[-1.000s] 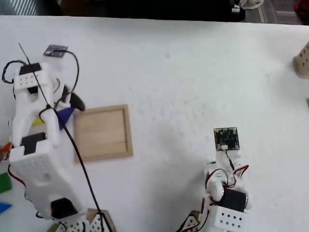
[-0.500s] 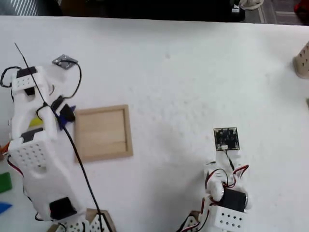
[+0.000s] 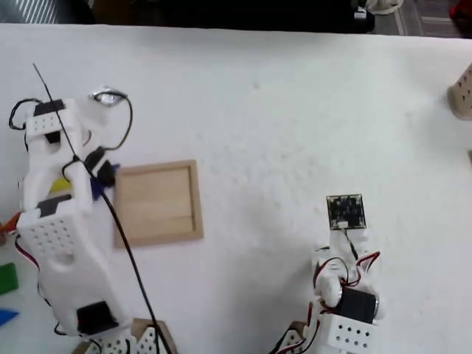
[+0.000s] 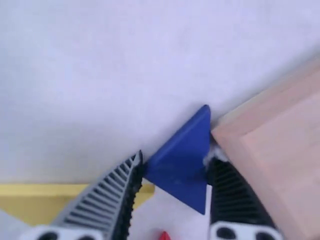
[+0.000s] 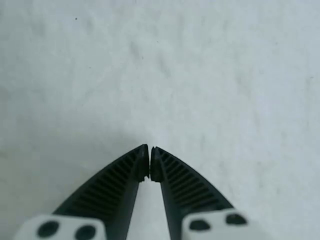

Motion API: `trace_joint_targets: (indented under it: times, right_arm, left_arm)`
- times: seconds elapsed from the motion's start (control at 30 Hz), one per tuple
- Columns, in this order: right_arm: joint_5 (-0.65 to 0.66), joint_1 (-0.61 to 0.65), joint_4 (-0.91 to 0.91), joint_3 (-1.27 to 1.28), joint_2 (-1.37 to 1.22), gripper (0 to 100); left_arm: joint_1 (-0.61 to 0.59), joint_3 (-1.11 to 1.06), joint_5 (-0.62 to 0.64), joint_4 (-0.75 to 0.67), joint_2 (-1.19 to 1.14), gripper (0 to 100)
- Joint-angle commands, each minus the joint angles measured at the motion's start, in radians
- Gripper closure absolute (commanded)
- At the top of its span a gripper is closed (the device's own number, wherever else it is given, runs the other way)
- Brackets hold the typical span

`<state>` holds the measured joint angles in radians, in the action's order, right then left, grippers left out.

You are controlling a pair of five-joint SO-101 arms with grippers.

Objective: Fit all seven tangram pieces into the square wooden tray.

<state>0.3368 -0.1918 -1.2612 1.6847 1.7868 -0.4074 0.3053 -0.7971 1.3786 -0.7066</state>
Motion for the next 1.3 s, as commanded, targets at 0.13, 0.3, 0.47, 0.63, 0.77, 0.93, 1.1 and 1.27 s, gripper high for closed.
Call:
trace_joint_targets:
  times: [0.13, 0.3, 0.47, 0.63, 0.77, 0.93, 1.1, 1.27]
  right_arm:
    - [0.009, -0.004, -0.005, 0.006, 0.010, 98.0]
    - [0.009, -0.004, -0.005, 0.006, 0.010, 98.0]
    - [0.009, -0.005, -0.005, 0.006, 0.010, 98.0]
    - [0.009, -0.005, -0.005, 0.006, 0.010, 98.0]
    - [0.009, -0.005, -0.005, 0.006, 0.010, 97.9]
    - [0.009, -0.005, -0.005, 0.006, 0.010, 97.8]
    - [0.009, -0.005, -0.005, 0.006, 0.010, 97.8]
    - [0.009, -0.005, -0.005, 0.006, 0.010, 97.8]
  left_arm:
    - [0.073, 0.061, 0.025, 0.201, -0.004, 92]
    - [0.071, 0.204, 0.184, 0.330, -0.005, 92]
    - [0.073, 0.287, 0.296, 0.404, -0.005, 92]
    - [0.074, 0.284, 0.344, 0.407, -0.007, 92]
    - [0.074, 0.284, 0.344, 0.407, -0.005, 92]
    - [0.077, 0.287, 0.345, 0.408, -0.004, 92]
    - [0.090, 0.287, 0.439, 0.410, -0.004, 92]
    - [0.114, 0.284, 0.474, 0.410, 0.028, 94]
